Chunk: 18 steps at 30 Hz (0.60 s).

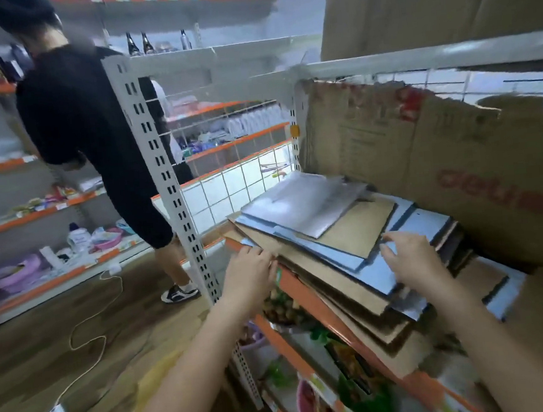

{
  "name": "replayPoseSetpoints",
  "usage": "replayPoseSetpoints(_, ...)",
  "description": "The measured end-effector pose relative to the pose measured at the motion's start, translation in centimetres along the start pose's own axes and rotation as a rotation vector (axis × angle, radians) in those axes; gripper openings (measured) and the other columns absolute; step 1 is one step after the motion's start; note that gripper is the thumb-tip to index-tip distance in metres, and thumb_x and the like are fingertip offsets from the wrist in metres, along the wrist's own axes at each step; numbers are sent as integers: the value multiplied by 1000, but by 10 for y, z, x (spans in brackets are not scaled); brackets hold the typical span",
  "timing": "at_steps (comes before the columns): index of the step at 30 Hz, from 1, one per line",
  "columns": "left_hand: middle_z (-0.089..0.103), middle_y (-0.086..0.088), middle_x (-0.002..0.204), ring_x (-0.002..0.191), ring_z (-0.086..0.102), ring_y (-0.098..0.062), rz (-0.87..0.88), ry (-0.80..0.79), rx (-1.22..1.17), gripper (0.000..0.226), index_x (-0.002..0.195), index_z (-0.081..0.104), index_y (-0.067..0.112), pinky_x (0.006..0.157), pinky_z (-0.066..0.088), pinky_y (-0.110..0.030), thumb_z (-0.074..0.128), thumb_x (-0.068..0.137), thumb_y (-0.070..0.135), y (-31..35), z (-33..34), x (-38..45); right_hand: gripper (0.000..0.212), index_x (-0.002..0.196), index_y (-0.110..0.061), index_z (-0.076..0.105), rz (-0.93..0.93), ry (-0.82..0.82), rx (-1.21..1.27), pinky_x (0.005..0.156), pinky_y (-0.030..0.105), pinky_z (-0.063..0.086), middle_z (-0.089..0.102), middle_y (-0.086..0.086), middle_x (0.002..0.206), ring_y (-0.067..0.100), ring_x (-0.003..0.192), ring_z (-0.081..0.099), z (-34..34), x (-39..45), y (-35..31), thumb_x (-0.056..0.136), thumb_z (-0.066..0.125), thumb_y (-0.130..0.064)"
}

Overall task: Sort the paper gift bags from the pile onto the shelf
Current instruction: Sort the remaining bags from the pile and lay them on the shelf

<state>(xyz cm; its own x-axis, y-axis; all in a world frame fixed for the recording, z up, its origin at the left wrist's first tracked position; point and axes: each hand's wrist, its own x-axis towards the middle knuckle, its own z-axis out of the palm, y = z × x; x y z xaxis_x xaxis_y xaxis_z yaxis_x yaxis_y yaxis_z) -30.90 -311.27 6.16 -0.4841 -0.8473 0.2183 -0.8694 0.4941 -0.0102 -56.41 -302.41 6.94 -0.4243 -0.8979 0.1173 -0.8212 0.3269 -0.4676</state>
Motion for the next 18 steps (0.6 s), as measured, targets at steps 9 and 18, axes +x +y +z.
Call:
replayPoseSetpoints(9, 55, -7, 128, 119, 47, -25, -26, -20, -265, 37, 129, 52, 15, 95, 40, -35, 41, 97, 30, -76, 20, 129, 59, 96, -3, 59, 397, 53, 17, 76, 38, 49, 59, 21, 91, 36, 90, 56, 41, 63, -15, 78, 55, -59)
replayPoseSetpoints(18, 53, -15, 122, 115, 43, -31, -187, -162, -347, 52, 121, 51, 9, 91, 35, -35, 49, 88, 49, -91, 50, 193, 79, 135, -13, 42, 542, 25, 18, 86, 37, 38, 52, 16, 122, 36, 118, 39, 36, 70, -35, 74, 64, -58)
